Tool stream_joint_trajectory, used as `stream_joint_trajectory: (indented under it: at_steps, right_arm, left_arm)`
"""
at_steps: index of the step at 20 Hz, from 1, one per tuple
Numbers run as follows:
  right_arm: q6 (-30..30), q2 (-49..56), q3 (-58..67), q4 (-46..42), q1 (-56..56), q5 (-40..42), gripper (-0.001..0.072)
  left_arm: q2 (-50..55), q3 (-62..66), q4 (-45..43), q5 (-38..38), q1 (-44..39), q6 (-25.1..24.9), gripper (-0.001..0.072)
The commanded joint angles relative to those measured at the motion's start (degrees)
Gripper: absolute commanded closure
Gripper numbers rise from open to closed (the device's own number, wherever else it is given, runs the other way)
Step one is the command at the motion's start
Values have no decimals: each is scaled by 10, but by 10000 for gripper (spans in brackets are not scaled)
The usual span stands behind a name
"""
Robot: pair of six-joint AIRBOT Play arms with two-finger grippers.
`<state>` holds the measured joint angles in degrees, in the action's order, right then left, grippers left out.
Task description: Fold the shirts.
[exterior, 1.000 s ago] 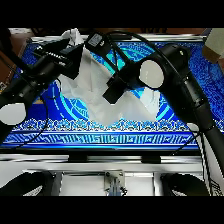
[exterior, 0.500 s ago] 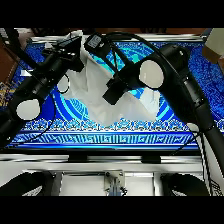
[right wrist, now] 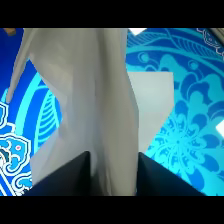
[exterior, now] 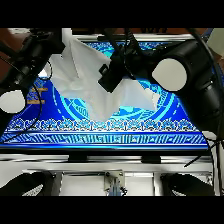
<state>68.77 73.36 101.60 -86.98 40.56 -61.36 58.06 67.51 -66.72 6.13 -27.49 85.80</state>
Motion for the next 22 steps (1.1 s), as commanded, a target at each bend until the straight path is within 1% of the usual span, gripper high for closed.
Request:
stream_joint_trajectory:
  at_steps: [1, 2, 3, 6, 7, 8, 13, 14, 15, 16, 19, 22]
  right_arm:
    - [-6, 1, 1, 20, 0, 55, 584]
    - [-10, 2, 0, 21, 0, 65, 645]
    - [-19, 2, 1, 20, 0, 71, 656]
    - [-56, 2, 1, 26, 0, 74, 661]
    - [-59, 1, 1, 30, 0, 75, 662]
    - [-59, 2, 1, 32, 0, 76, 662]
    - [-54, 2, 1, 33, 0, 116, 663]
    - [-54, 2, 1, 34, 0, 126, 663]
    - [-53, 2, 1, 35, 0, 131, 663]
    - [-52, 2, 1, 35, 0, 133, 663]
    - [-45, 2, 1, 35, 0, 139, 663]
    - [-23, 0, 1, 24, 0, 154, 663]
  left_arm:
    - [-3, 9, 3, -24, 6, 26, 665]
    - [-3, 9, 3, -26, 6, 26, 665]
    - [-3, 10, 3, -28, 6, 26, 664]
    - [-5, 10, 3, -34, 6, 26, 664]
    - [-7, 10, 2, -38, 7, 22, 649]
    - [-8, 10, 2, -43, 7, 15, 609]
    - [-20, 10, 2, -91, 8, -52, 607]
    - [-24, 10, 2, -99, 8, -69, 490]
    - [-26, 10, 3, -99, 8, -77, 66]
    - [-28, 10, 2, -106, 9, -66, -4]
    - [-36, 10, 2, -133, 14, -65, -4]
    - [-61, 10, 2, -133, 19, -68, -3]
